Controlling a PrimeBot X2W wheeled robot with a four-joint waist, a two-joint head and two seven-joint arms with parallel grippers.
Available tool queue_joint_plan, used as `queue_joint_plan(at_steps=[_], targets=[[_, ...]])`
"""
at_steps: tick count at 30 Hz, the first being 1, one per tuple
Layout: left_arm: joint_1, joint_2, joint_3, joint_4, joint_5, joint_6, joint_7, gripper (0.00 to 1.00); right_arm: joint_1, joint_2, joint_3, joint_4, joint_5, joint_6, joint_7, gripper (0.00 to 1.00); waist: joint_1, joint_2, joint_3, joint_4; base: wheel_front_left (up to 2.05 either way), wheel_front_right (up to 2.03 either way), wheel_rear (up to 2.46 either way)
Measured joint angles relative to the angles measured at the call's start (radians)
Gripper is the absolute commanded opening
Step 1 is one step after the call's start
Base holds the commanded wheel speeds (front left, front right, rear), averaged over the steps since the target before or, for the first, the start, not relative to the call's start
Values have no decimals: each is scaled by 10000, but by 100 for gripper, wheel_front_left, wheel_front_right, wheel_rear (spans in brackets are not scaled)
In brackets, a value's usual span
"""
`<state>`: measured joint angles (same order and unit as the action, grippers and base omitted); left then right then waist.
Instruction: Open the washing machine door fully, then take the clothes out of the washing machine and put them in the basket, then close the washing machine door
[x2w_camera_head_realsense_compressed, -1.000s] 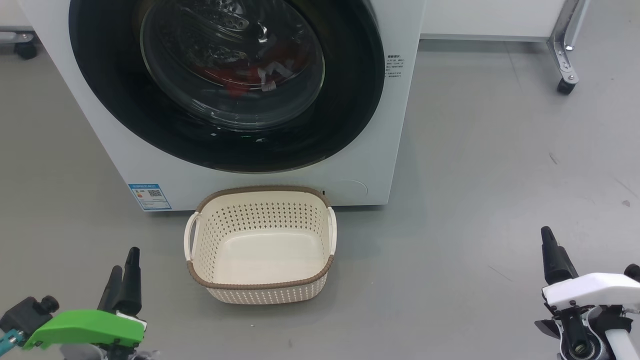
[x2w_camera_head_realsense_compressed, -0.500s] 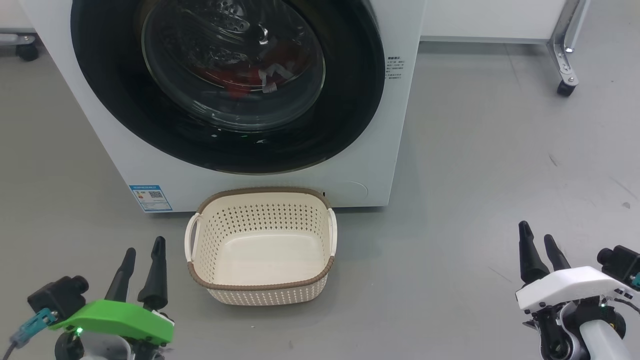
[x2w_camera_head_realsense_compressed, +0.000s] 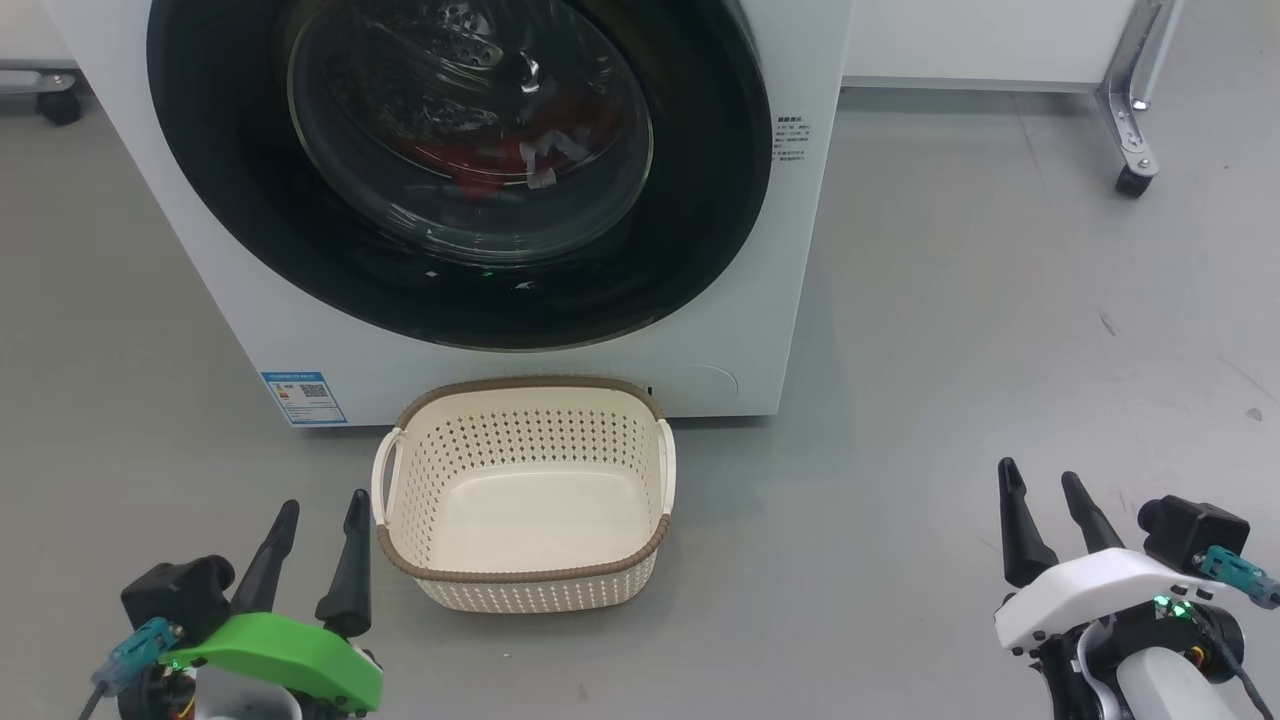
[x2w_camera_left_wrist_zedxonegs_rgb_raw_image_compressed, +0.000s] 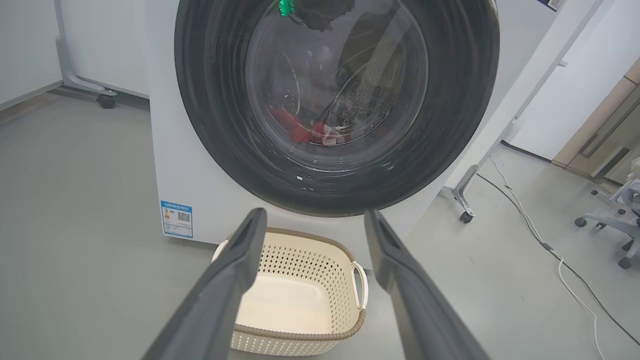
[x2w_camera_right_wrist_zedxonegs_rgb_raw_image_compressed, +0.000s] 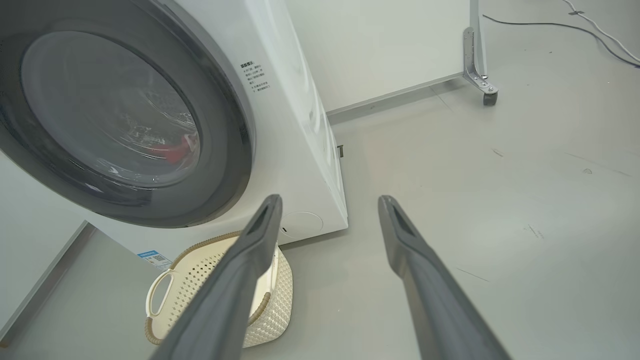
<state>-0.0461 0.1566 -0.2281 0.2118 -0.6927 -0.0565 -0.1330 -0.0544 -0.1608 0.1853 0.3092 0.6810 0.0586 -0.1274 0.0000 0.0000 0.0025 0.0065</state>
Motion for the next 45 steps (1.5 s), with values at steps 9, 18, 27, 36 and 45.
queue_joint_plan(at_steps=[9,18,27,36,45], targets=[[4,35,-267,134,1124,217,-284,100,0,-25,316,107,-1093,-98,-291,100,0,0,-13,5,0,0,0],[4,19,-401,362,1837,297,-554,100,0,-33,495,163,-2136,-274,-591,100,0,0,-42,-11,0,0,0],[-2,-100,-495,389,2610,349,-884,100,0,-33,614,194,-3304,-410,-936,100,0,0,-56,-25,0,0,0],[-9,-134,-585,510,3446,428,-1166,100,1,-13,625,201,-4322,-545,-1172,100,0,0,-54,10,0,0,0],[-9,-268,-253,796,3296,704,-1177,100,28,174,201,199,-4311,-819,-1174,100,0,0,-53,25,0,0,0]])
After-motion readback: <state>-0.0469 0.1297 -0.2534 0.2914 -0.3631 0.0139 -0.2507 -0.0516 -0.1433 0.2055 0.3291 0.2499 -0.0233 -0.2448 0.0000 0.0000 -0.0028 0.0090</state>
